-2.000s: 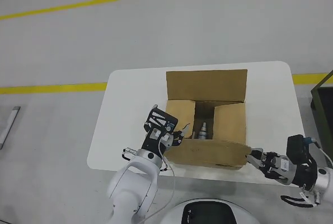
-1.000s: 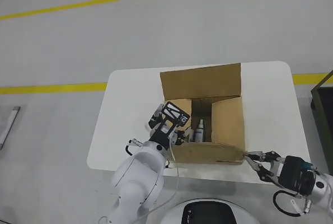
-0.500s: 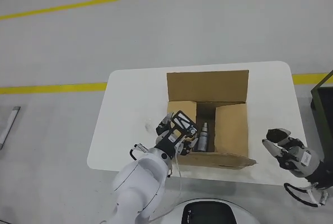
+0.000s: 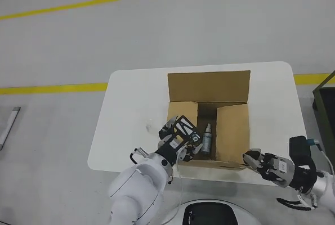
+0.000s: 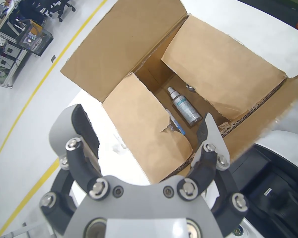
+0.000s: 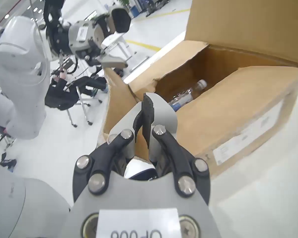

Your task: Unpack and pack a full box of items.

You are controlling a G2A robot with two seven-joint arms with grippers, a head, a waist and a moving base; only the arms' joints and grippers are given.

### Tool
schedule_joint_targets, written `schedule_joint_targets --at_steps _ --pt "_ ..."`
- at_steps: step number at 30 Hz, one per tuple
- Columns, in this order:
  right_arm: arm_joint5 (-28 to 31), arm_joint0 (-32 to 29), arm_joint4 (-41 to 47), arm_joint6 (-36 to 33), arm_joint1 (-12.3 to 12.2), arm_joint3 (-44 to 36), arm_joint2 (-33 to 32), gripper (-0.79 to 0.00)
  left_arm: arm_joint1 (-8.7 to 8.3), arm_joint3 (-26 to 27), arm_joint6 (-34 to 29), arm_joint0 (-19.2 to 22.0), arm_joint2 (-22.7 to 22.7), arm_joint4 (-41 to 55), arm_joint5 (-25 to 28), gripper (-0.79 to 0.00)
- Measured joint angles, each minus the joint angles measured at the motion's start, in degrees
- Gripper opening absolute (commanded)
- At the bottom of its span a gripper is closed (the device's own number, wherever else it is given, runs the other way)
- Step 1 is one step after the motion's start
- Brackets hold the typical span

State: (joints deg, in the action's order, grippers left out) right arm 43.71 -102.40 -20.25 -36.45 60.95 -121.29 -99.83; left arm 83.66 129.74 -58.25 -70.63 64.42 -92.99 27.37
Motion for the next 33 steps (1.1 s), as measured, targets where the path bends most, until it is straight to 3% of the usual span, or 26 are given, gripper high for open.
schedule_joint_targets --at_steps 6,11,15,20,27,33 --pt "5.3 0.0 0.6 -7.4 -1.1 1.2 0.4 -0.785 -0.24 0.3 0.2 0.3 0.8 0.3 -0.7 0.0" --pt "7.0 0.8 -8.2 -8.6 -1.4 0.8 0.0 -0.785 -0.41 -0.2 0.9 0.3 0.9 0.0 -1.8 0.0" --pt "6.1 0.7 -18.7 -3.0 -1.1 1.1 1.5 -0.785 -0.45 -0.9 1.5 0.7 0.3 0.0 -2.7 0.0" --pt "5.4 0.9 -25.0 1.8 -1.0 2.0 2.7 -0.785 -0.43 -2.5 2.1 1.4 -0.3 0.2 -4.3 0.0" --pt "-1.1 1.1 -19.3 13.9 -0.6 3.0 -1.5 -0.785 -0.09 -6.1 2.3 2.6 -1.9 2.1 -8.4 0.0" --pt "-8.0 0.3 -20.0 21.2 -0.1 2.8 -3.8 -0.785 0.59 -11.5 1.0 5.1 -4.6 5.1 -12.2 0.0"
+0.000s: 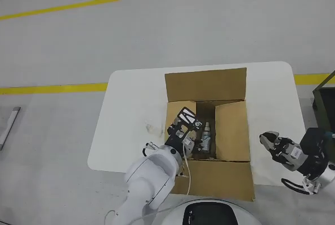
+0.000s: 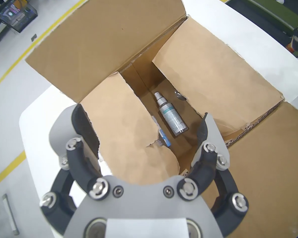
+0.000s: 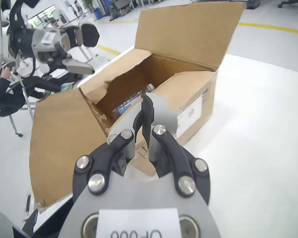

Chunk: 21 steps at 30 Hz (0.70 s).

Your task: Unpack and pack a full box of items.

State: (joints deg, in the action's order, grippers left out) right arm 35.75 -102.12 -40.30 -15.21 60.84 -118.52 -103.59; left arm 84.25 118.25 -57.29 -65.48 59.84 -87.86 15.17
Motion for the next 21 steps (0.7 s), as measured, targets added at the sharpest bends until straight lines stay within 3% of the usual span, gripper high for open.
schedule_joint_targets --at_steps 6,13,14,15,16,17,21 --pt "-2.2 -0.7 -2.8 2.6 0.3 -0.9 1.4 -0.785 0.18 -6.7 -1.5 3.1 -2.8 -5.1 0.5 0.0" --pt "-2.6 -0.2 -4.9 3.7 0.4 -1.1 3.1 -0.785 0.03 -10.4 -2.2 4.2 -4.3 -9.8 3.5 0.0" --pt "-2.6 0.0 -4.9 3.7 0.4 -1.1 3.3 -0.785 -0.02 -10.4 -2.1 4.2 -4.4 -10.5 3.8 -0.028" --pt "-2.5 0.3 -4.9 3.7 0.4 -1.0 3.5 -0.785 -0.09 -10.4 -2.0 4.1 -4.4 -11.4 4.2 -0.357" --pt "-2.6 0.5 -4.9 3.6 0.4 -0.8 3.6 -0.785 -0.15 -10.3 -1.9 4.0 -4.4 -12.1 4.5 -0.471" --pt "-2.6 0.7 -5.0 3.6 0.4 -0.7 3.8 -0.785 -0.21 -10.2 -1.8 4.0 -4.3 -12.9 4.7 -0.785" --pt "-2.9 2.0 -5.2 3.1 0.4 -0.1 4.7 -0.785 -0.51 -9.5 -0.8 3.4 -4.0 -16.5 5.5 -0.785"
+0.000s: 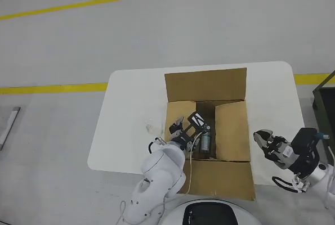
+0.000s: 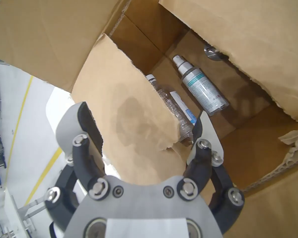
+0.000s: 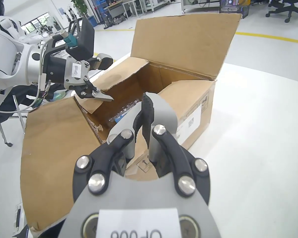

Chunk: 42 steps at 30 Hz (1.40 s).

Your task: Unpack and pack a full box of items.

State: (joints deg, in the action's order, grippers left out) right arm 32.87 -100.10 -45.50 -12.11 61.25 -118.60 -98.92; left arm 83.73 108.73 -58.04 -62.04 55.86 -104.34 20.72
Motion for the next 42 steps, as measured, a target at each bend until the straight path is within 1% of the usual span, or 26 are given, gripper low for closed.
schedule_joint_targets --at_steps 9,11,18,19,20,27,31,34,42 --pt "0.0 2.0 -0.1 -0.6 0.0 1.0 1.3 -0.785 -0.17 2.2 1.1 -1.4 1.5 -1.1 -0.5 -0.785" --pt "0.0 2.3 0.0 -0.8 0.0 1.0 1.5 -0.785 -0.18 2.9 1.4 -1.5 1.4 -0.9 0.2 -0.785" --pt "0.5 3.7 1.3 -2.1 -0.1 1.1 2.6 -0.785 0.25 7.0 1.6 -1.8 2.8 6.0 -2.2 -0.785" --pt "0.6 3.9 1.3 -2.5 -0.1 1.2 2.8 -0.785 0.3 7.3 1.6 -1.7 3.1 6.6 -2.8 -0.437" --pt "0.6 4.2 1.2 -3.0 -0.1 1.2 3.1 -0.785 0.35 7.6 1.5 -1.6 3.3 7.0 -3.3 0.0" --pt "0.0 6.7 -0.7 -6.9 -0.3 2.1 5.7 -0.785 0.19 8.5 0.5 -0.5 5.5 5.4 -3.4 0.0" --pt "-0.6 7.0 -1.2 -7.2 -0.3 2.5 6.3 -0.785 -0.03 9.2 0.1 -0.8 6.8 4.1 -3.3 0.0" --pt "-1.0 6.9 -1.0 -7.1 -0.3 2.6 6.1 -0.785 -0.38 9.4 0.1 -1.3 8.2 0.5 -2.5 0.0" --pt "-1.4 5.8 -0.9 -6.9 -0.4 2.5 5.1 -0.785 -1.13 9.3 1.2 -2.2 13.5 -4.1 -1.9 0.0"
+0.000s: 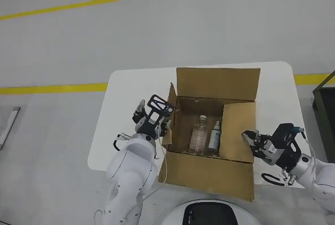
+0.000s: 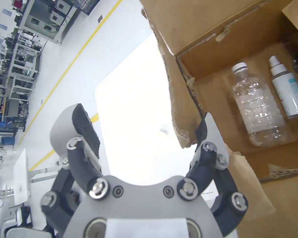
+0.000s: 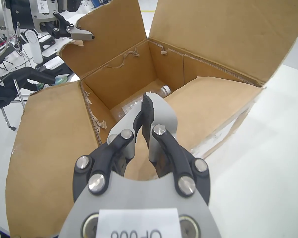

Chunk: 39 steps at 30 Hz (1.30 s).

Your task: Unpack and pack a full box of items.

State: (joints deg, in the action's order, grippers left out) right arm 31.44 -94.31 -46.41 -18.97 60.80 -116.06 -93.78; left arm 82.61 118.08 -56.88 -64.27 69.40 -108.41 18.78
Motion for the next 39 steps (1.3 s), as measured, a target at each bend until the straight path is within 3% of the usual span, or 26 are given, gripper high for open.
schedule_joint_targets --at_steps 9,23,31,39 --pt "-0.7 -0.4 -0.4 -0.1 -0.1 0.1 0.4 -0.785 -0.51 -3.7 2.6 -1.0 3.4 -1.8 0.4 0.0" --pt "-1.2 -1.4 -0.2 0.3 -0.1 -0.2 0.2 -0.785 -0.95 -6.4 4.0 -2.8 4.5 -5.7 0.7 0.0" --pt "-5.7 -2.2 7.8 6.6 0.3 -0.1 -2.7 -0.785 -0.49 0.3 5.2 -1.5 3.0 -3.5 -2.4 0.0" --pt "-7.8 -3.4 13.6 6.6 0.4 1.7 -5.7 -0.785 0.5 7.0 5.6 1.7 -1.4 5.7 -2.8 0.0"
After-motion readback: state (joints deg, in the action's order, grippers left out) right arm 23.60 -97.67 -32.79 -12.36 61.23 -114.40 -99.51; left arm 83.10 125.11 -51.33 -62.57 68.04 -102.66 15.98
